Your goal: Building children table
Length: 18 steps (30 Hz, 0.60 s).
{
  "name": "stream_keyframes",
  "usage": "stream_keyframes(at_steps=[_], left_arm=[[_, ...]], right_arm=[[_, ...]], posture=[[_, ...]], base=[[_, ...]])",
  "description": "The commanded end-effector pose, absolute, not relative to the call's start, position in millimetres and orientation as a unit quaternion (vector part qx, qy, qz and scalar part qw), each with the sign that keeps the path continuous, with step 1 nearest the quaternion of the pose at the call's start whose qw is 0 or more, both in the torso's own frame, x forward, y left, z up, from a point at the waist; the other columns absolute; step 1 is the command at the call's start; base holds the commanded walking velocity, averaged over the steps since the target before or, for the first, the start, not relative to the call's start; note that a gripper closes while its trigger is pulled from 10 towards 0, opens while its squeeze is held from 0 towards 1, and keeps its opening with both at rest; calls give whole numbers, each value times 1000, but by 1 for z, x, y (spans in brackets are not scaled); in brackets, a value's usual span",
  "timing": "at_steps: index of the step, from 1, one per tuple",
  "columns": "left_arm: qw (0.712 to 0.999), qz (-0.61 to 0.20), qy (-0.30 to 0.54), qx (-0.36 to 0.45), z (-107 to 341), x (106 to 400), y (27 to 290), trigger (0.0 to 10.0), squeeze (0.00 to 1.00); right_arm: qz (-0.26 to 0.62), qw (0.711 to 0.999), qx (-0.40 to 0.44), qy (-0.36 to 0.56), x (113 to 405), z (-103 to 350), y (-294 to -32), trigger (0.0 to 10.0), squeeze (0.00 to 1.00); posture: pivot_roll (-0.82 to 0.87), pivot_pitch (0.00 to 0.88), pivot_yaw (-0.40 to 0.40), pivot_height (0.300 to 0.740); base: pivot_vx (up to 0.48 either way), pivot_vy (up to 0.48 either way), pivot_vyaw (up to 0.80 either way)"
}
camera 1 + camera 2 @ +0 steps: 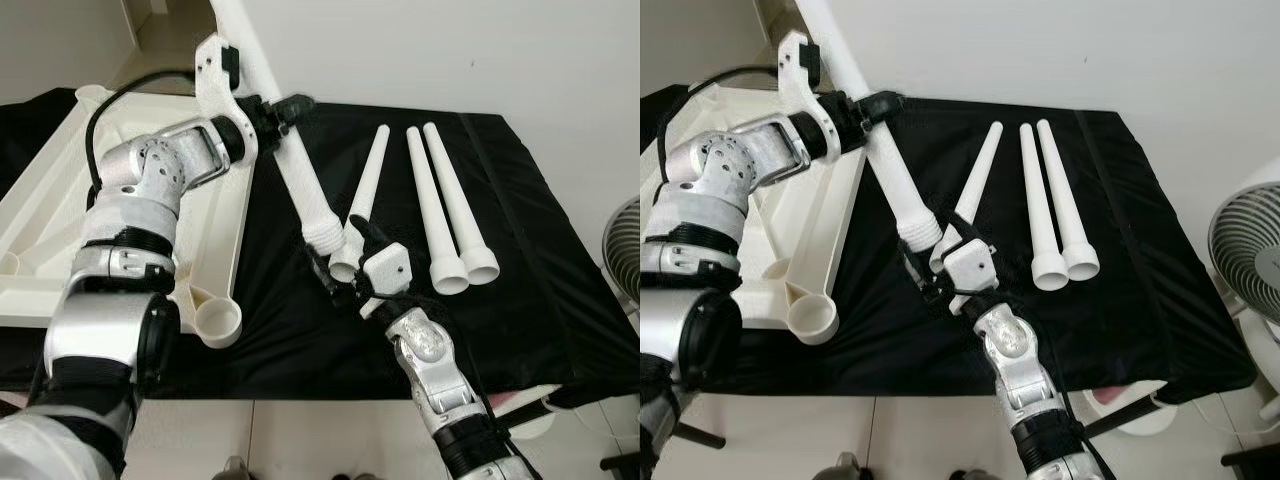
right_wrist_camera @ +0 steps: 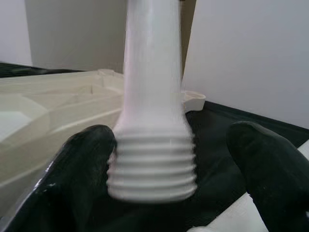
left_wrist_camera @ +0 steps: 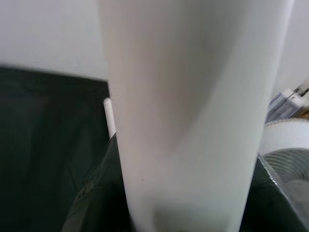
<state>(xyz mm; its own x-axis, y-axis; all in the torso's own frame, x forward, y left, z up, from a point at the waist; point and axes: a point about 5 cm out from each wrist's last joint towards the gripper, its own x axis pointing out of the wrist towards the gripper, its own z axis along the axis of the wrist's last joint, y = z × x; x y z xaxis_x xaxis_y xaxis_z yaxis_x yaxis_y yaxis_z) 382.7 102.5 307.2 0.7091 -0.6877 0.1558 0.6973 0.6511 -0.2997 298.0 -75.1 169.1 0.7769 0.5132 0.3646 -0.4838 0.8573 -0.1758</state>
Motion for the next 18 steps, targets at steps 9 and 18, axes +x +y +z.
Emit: stream_keyframes(at_steps=[9, 18], left_arm=[[919, -374, -112, -59, 305, 359, 71, 10000, 0], [922, -351, -159, -23, 307, 340, 54, 10000, 0]], right_arm=[[249, 952, -24, -175, 312, 190, -72, 10000, 0], [252, 957, -25, -139, 320, 199, -60, 10000, 0]], posture=[[136, 55, -41, 740], [144, 54, -51, 740]], base=[[0, 0, 0], [0, 0, 0]])
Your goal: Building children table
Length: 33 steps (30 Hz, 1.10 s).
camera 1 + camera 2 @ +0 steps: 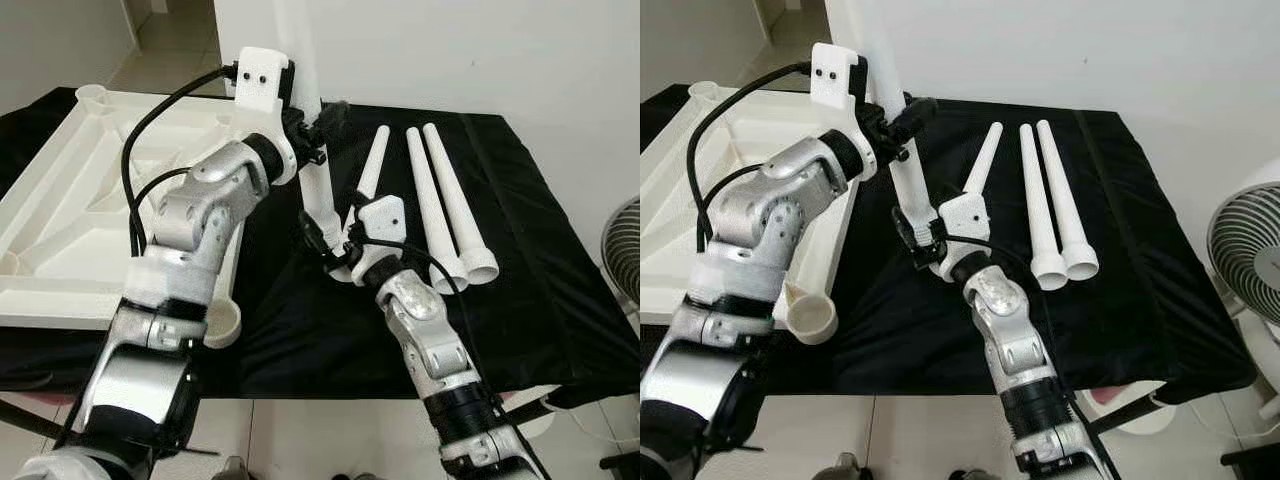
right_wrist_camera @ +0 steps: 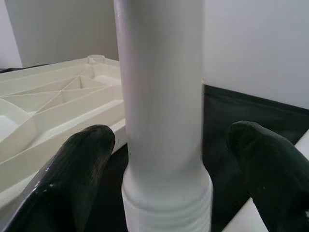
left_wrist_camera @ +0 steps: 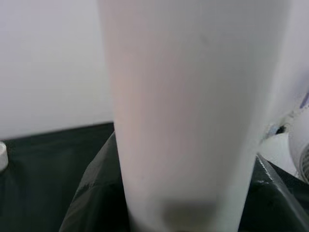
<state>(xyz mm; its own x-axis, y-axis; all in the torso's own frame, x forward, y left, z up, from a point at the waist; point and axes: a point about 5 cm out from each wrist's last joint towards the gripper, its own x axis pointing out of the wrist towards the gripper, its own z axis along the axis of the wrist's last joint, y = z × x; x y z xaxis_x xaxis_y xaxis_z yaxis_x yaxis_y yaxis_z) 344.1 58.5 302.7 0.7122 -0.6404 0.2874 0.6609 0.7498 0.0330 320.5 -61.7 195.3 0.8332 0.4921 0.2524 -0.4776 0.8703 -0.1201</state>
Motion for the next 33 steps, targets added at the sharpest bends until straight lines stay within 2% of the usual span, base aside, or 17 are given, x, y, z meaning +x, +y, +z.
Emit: stream_keyframes(at_steps=[1, 16, 17, 18, 19, 20, 21, 22, 23, 24, 25, 26, 27, 33], left_arm=[[922, -352, -159, -24, 307, 339, 53, 10000, 0], [919, -346, -188, -2, 309, 324, 39, 10000, 0], [920, -344, -189, -1, 309, 325, 39, 10000, 0], [920, -344, -190, -1, 310, 324, 39, 10000, 0], [920, -344, -190, -1, 310, 324, 39, 10000, 0], [919, -344, -190, -1, 310, 324, 39, 10000, 0], [919, -344, -191, 0, 310, 324, 38, 10000, 0], [919, -345, -192, 1, 310, 324, 37, 10000, 0], [919, -345, -192, 1, 310, 324, 37, 10000, 0], [918, -347, -192, 4, 310, 323, 36, 10000, 0], [918, -347, -192, 4, 310, 323, 36, 10000, 0], [918, -348, -191, 4, 309, 323, 35, 10000, 0], [917, -350, -190, 5, 308, 322, 34, 10000, 0], [917, -350, -189, 9, 307, 322, 31, 10000, 0]], right_arm=[[250, 958, -27, -137, 321, 200, -60, 10000, 0], [237, 962, -61, -119, 338, 214, -54, 10000, 0], [238, 962, -61, -119, 339, 215, -53, 8392, 0], [238, 962, -60, -119, 339, 216, -53, 3255, 0], [238, 962, -60, -119, 339, 216, -53, 3255, 0], [238, 962, -60, -120, 339, 216, -53, 353, 0], [238, 961, -64, -123, 339, 218, -53, 0, 0], [239, 961, -67, -126, 339, 218, -52, 784, 0], [239, 961, -67, -126, 339, 218, -52, 784, 0], [240, 960, -69, -129, 338, 220, -52, 2471, 0], [240, 960, -69, -129, 338, 220, -52, 2471, 0], [242, 958, -73, -133, 337, 221, -51, 4471, 0], [241, 958, -76, -136, 337, 222, -51, 10000, 0], [241, 957, -80, -142, 338, 225, -50, 10000, 0]], posture=[[144, 54, -51, 740], [159, 67, -62, 740], [157, 67, -62, 740], [157, 67, -61, 740], [157, 67, -61, 740], [157, 67, -61, 740], [157, 66, -61, 740], [156, 66, -60, 740], [156, 66, -60, 740], [154, 65, -59, 740], [154, 65, -59, 740], [153, 63, -57, 740], [153, 63, -57, 740], [153, 63, -55, 740]], base=[[0, 0, 0], [0, 0, 0], [0, 0, 0], [0, 0, 0], [0, 0, 0], [0, 0, 0], [0, 0, 0], [0, 0, 0], [0, 0, 0], [0, 0, 0], [0, 0, 0], [0, 0, 0], [0, 0, 0], [0, 0, 0]])
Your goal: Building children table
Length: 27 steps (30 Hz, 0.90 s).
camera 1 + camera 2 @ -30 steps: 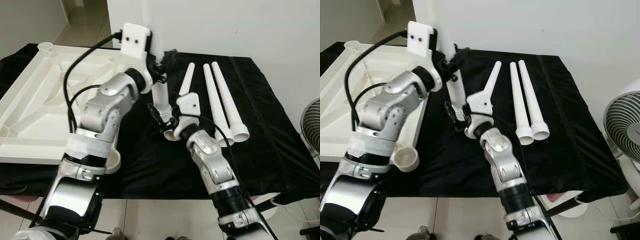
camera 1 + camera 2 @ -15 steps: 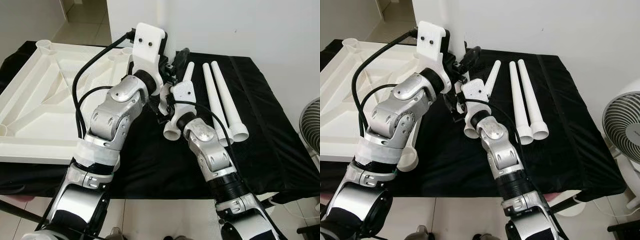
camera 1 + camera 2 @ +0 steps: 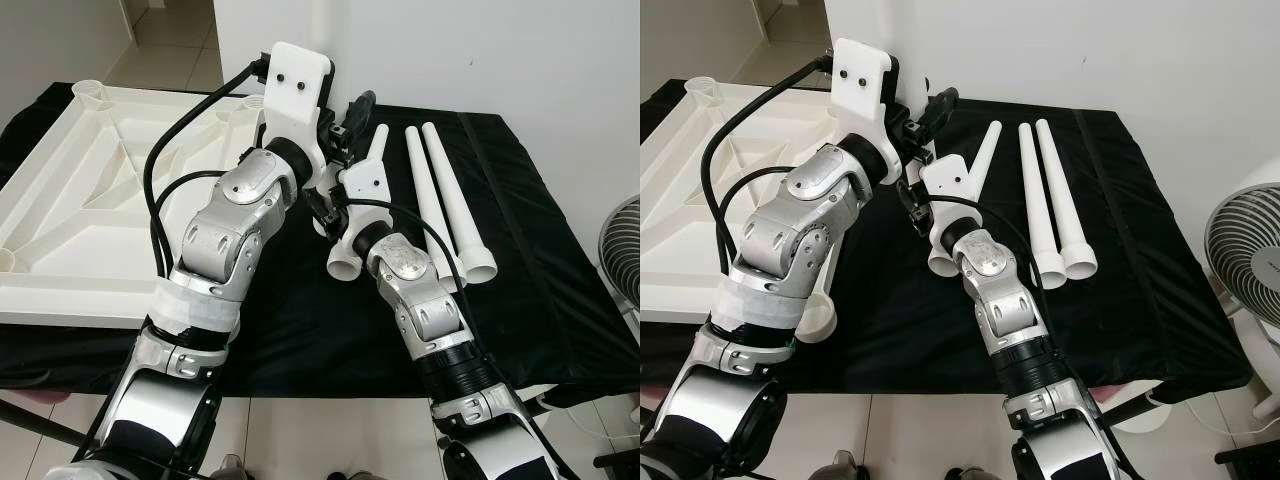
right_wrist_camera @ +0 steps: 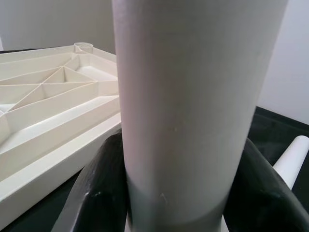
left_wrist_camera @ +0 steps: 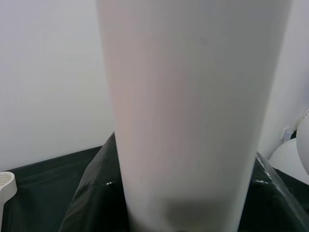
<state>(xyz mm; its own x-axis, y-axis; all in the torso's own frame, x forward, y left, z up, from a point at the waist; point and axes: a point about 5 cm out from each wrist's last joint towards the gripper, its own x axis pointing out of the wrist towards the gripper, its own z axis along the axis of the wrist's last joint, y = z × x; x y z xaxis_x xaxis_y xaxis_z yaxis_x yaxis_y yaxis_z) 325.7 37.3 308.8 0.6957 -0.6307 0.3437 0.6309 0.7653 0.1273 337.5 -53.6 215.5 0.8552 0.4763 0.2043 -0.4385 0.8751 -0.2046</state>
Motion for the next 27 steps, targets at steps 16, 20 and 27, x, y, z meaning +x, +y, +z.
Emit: stream_keyframes(at_steps=[16, 20, 27], left_arm=[[917, -351, -191, 15, 307, 322, 29, 10000, 0], [917, -351, -189, 15, 306, 322, 28, 10000, 0], [916, -356, -182, 18, 302, 322, 24, 10000, 0]], right_arm=[[241, 953, -81, -164, 337, 233, -48, 10000, 0], [243, 951, -84, -170, 337, 235, -48, 5373, 0], [258, 945, -83, -183, 333, 238, -45, 0, 0]], posture=[[155, 57, -54, 740], [153, 55, -53, 740], [153, 54, -51, 740]], base=[[0, 0, 0], [0, 0, 0], [0, 0, 0]])
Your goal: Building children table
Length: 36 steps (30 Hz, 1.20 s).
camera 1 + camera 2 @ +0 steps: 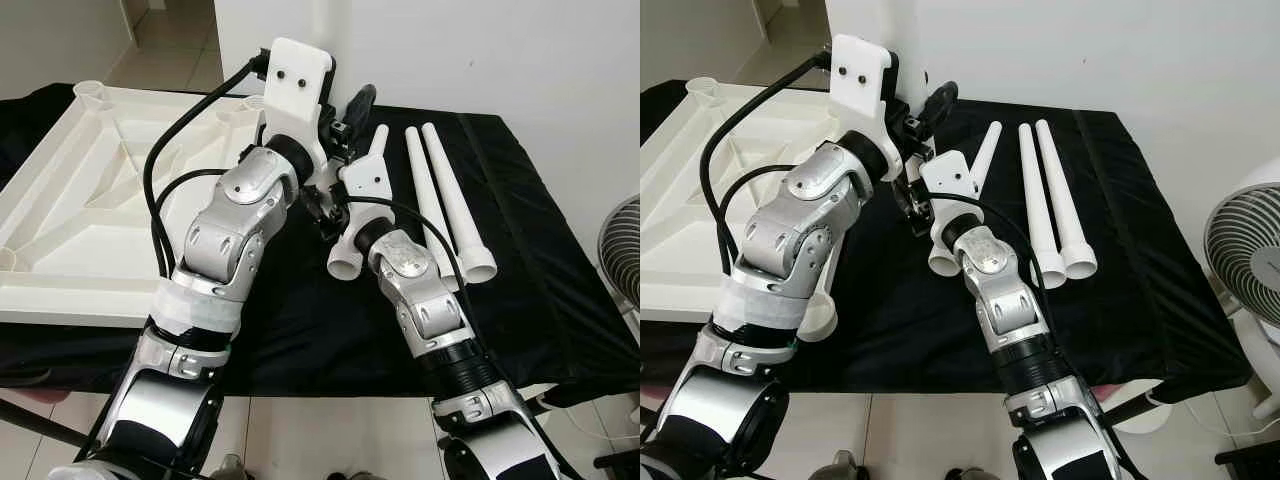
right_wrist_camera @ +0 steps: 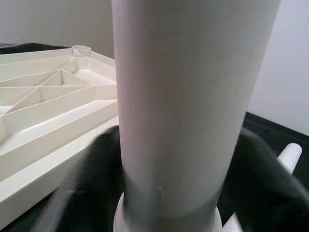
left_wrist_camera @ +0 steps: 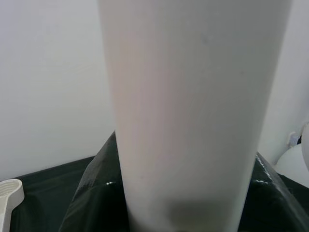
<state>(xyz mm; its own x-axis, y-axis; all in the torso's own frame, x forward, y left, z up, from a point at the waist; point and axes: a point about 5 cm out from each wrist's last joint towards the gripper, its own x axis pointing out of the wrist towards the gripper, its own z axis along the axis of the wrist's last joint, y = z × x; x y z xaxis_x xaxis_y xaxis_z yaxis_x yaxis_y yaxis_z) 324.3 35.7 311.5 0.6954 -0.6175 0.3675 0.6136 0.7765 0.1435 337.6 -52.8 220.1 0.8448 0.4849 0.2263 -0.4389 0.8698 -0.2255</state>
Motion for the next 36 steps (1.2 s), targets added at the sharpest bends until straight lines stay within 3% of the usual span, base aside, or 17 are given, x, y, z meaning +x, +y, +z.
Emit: stream_keyframes(at_steps=[1, 9, 10, 23, 30, 31, 32, 36], left_arm=[[916, -356, -182, 20, 301, 321, 24, 10000, 0], [916, -356, -180, 37, 297, 321, 21, 10000, 0], [915, -360, -178, 22, 297, 321, 21, 10000, 1000], [905, -383, -182, -27, 306, 319, 28, 10000, 1000], [918, -345, -196, 3, 312, 326, 41, 10000, 1000], [921, -336, -197, 10, 313, 329, 44, 10000, 1000], [922, -329, -205, 9, 317, 330, 49, 10000, 0], [920, -328, -216, -2, 324, 330, 54, 10000, 0]], right_arm=[[260, 945, -83, -183, 333, 237, -44, 0, 0], [261, 945, -75, -183, 333, 236, -44, 0, 0], [260, 946, -74, -182, 333, 235, -44, 0, 0], [242, 953, -79, -165, 338, 229, -47, 0, 0], [240, 954, -78, -164, 339, 228, -47, 0, 0], [241, 953, -78, -164, 338, 227, -47, 431, 0], [240, 954, -79, -164, 338, 227, -47, 10000, 0], [240, 954, -77, -161, 339, 227, -47, 10000, 0]], posture=[[153, 54, -51, 740], [157, 54, -47, 740], [157, 54, -46, 740], [166, 56, -43, 740], [170, 58, -44, 740], [170, 58, -43, 740], [170, 61, -43, 740], [169, 62, -41, 740]], base=[[0, 0, 0], [0, 0, 0], [0, 0, 0], [0, 0, 0], [0, 0, 0], [0, 0, 0], [0, 0, 0], [0, 0, 0]])
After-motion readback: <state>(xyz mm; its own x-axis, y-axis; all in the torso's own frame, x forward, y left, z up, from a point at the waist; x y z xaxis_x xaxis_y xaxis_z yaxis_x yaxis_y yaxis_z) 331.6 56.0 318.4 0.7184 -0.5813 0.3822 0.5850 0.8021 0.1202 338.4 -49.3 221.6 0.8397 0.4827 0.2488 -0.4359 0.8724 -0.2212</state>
